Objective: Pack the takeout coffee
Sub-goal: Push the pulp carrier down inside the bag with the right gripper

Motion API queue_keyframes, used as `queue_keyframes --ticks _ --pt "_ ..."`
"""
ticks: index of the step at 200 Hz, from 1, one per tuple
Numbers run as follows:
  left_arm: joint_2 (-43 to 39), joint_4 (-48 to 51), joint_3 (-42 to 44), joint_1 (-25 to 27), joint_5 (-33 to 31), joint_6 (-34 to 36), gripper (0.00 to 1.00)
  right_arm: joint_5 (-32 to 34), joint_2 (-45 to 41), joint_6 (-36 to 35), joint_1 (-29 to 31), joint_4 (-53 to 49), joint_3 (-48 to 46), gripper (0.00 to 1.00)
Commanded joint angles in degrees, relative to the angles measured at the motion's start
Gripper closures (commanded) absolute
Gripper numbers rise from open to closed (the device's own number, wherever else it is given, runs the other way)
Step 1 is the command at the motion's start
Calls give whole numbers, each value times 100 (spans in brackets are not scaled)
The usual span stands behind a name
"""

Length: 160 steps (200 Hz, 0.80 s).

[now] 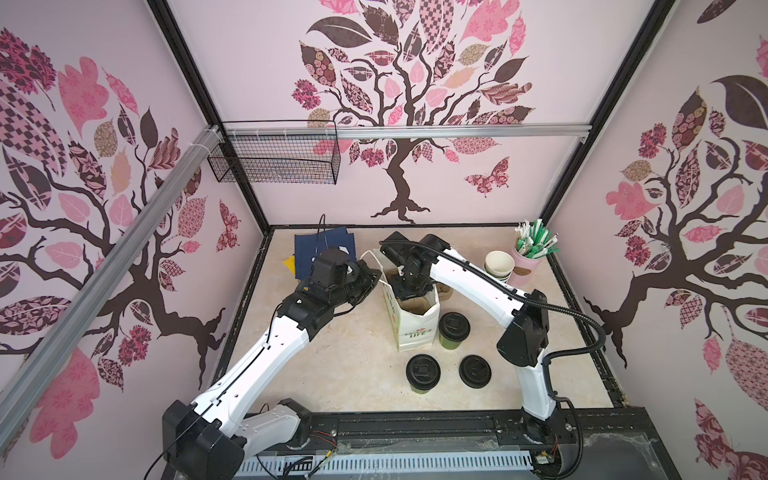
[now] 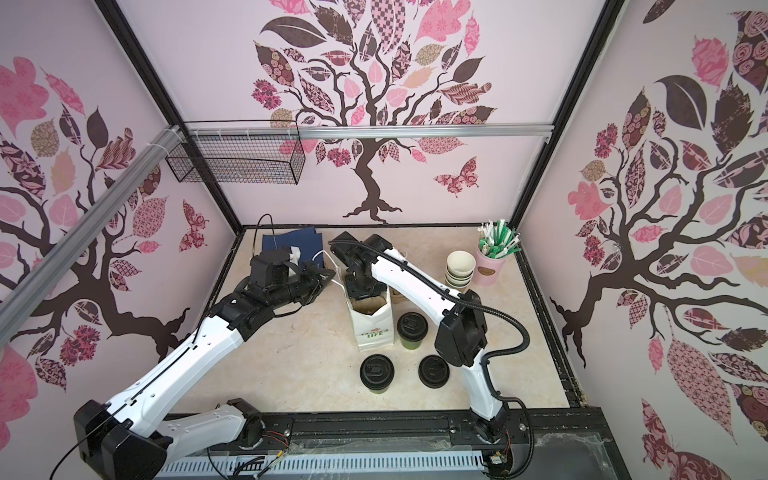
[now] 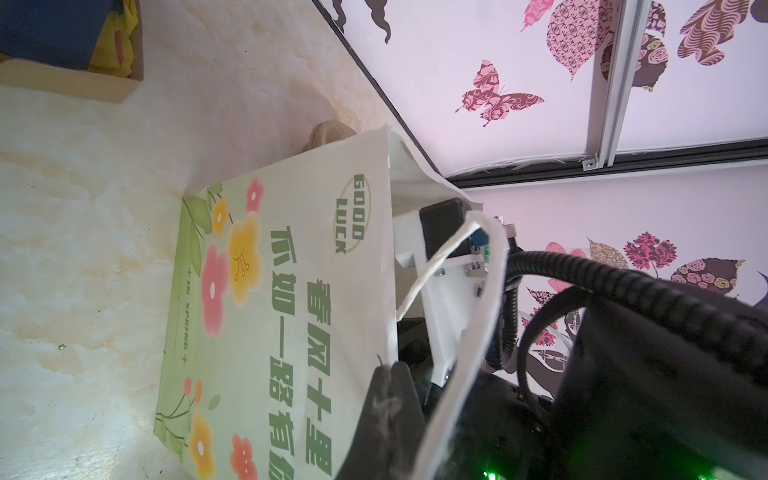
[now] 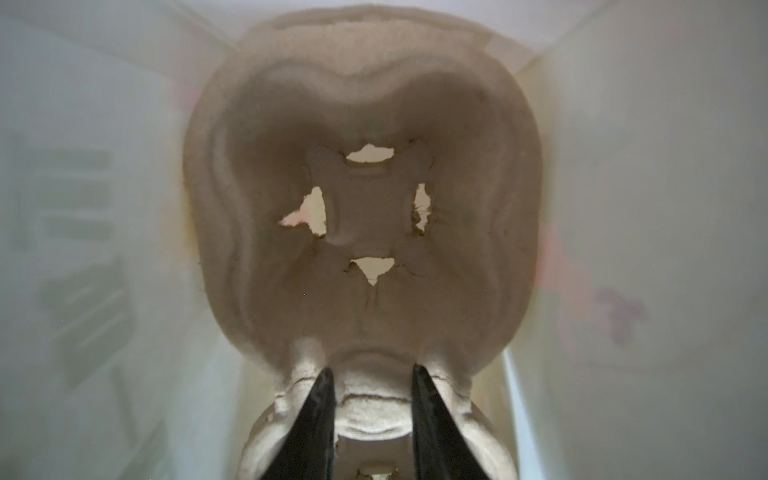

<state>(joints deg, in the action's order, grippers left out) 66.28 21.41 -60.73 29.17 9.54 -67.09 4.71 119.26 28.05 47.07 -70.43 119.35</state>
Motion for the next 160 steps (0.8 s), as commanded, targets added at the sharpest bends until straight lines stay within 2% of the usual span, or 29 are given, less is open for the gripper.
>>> queue_keyframes --ticks 1,31,160 --pt "43 -207 96 -16 20 81 100 -15 300 -34 -6 -101 -6 70" --pt "35 -205 105 -11 68 95 100 21 472 -63 -8 -171 56 69" --pt "-106 -22 131 -16 -108 98 100 -124 611 -59 -33 714 -703 69"
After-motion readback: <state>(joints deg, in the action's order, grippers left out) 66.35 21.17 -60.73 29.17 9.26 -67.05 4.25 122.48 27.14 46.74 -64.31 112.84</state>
